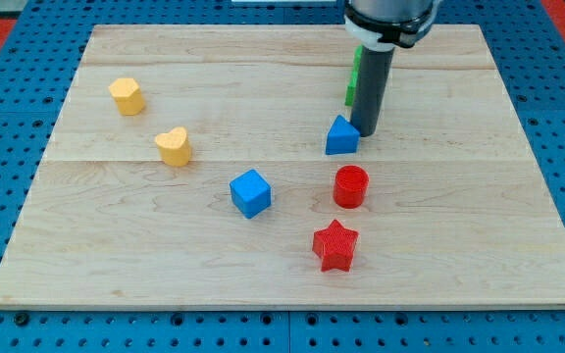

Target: Move blue triangle to the centre of the board

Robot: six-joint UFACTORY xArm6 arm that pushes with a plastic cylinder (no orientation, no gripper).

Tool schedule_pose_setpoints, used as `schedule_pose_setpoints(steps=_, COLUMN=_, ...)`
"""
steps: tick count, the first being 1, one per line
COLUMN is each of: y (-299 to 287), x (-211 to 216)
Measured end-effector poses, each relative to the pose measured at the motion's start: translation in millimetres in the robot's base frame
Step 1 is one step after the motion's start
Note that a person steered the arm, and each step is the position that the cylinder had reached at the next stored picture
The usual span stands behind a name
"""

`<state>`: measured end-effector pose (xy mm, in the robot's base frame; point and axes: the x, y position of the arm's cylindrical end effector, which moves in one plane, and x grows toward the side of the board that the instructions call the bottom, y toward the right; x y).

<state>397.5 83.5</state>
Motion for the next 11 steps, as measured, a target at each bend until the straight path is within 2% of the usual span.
schedule_pose_setpoints(steps=1, y=-91, x=0)
schedule_pose_setpoints(steps=2, y=-20, x=-5)
schedule_pose_setpoints(steps=3, y=-6, x=-2)
schedule_pose_setpoints(steps=4, y=28, x=42)
schedule_pose_setpoints(steps=5, y=38, x=76)
schedule_pose_setpoints(steps=11, y=46, x=81)
